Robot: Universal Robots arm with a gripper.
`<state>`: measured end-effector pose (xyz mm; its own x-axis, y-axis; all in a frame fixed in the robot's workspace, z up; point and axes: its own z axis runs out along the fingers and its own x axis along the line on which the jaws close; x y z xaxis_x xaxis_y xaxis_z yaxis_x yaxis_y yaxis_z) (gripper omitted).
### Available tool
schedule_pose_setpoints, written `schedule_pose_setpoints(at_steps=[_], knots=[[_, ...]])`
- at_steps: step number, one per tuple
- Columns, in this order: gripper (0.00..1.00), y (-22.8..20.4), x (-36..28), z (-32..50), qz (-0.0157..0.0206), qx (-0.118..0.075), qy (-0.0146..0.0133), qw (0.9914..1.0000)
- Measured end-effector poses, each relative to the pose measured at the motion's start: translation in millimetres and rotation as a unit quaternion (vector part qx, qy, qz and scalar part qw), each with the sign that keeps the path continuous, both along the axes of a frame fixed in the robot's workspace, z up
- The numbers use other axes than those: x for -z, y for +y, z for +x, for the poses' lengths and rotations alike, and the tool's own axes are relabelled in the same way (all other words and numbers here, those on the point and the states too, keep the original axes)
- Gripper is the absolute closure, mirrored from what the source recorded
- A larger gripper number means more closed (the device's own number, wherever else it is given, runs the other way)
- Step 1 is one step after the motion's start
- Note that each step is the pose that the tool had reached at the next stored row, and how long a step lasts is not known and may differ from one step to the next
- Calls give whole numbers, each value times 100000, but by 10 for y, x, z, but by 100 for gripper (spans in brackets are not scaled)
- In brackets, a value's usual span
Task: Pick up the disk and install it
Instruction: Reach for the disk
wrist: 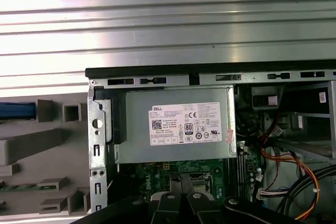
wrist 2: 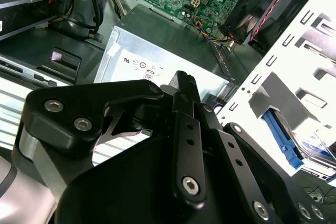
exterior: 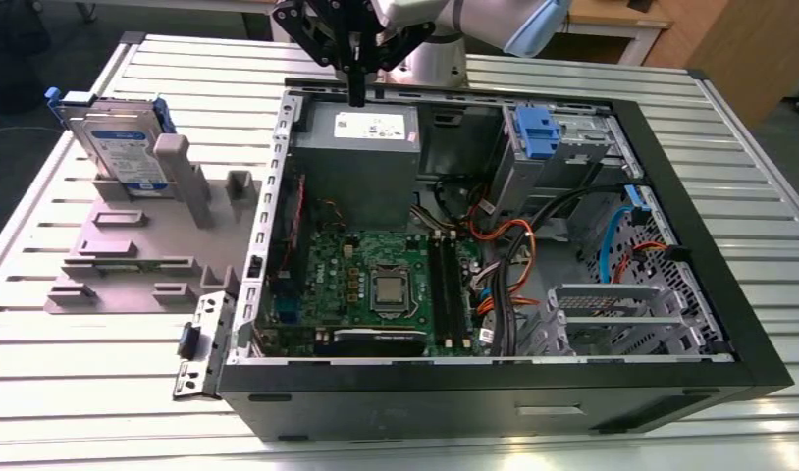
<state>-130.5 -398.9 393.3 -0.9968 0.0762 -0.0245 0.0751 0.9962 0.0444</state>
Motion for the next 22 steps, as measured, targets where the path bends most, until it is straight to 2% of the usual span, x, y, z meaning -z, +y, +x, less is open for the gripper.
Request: schedule_pose_setpoints(at_steps=[22], knots=[[89,0,0,-84,-2,-6,1,100000]])
